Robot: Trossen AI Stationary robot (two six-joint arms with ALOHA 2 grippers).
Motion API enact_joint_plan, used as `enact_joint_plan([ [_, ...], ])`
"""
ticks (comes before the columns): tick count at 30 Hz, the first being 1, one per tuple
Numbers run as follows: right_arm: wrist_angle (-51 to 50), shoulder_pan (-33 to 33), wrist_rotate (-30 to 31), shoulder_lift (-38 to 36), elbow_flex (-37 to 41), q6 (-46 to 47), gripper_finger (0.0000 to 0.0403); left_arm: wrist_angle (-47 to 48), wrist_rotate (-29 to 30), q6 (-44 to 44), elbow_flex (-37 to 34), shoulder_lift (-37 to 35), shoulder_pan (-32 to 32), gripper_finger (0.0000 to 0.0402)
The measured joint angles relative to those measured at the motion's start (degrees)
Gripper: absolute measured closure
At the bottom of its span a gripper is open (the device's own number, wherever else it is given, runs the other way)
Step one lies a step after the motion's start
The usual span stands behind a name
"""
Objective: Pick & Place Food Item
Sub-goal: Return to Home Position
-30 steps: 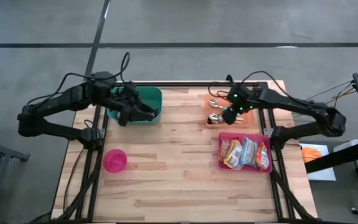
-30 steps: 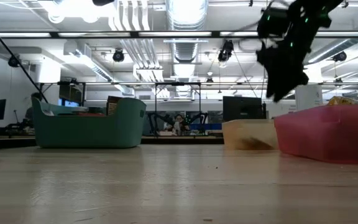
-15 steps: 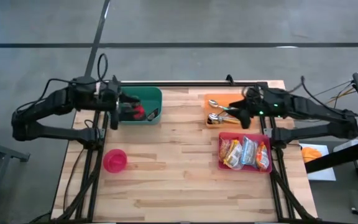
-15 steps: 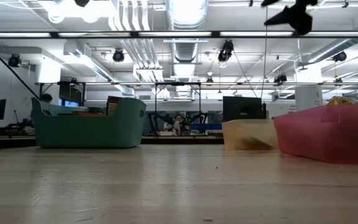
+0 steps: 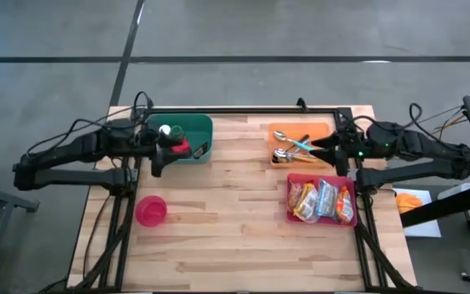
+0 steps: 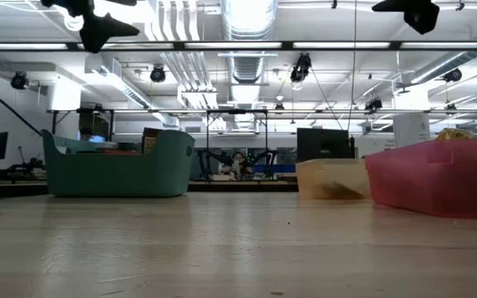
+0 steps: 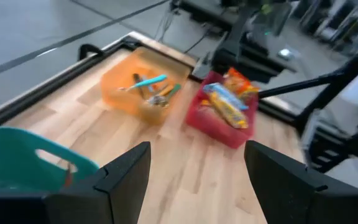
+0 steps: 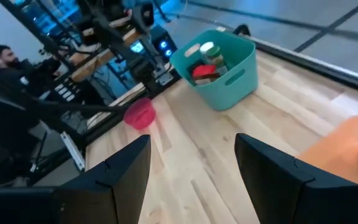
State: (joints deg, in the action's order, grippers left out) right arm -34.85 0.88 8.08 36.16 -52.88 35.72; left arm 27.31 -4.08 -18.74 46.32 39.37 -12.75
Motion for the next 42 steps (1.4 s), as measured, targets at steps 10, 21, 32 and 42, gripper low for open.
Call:
enact_joint_plan([
  [10,11.08,-4.87,1.47,-8.20,9.89,-4.66,0.0174,-3.48,-1.51,-5.01,-14.85,-17.06,0.06,0.0141],
  [21,26.91,-7.16,1.11,-18.80,27.54,-3.57,0.0174,-6.27,-2.36,-5.28,-22.90,-24.30,1.62,0.0141],
  [32,33.33,-8.58,1.02,-31.15,40.15,-2.67,0.0174,-8.24,-2.37,-4.45,-28.67,-24.27,2.01,0.0141],
  [42,44.22,-9.31,-1.06,-35.82,50.14,-4.99,0.0174,-13.86,-2.98,-3.60,-34.32,-24.32,2.84,0.0141],
])
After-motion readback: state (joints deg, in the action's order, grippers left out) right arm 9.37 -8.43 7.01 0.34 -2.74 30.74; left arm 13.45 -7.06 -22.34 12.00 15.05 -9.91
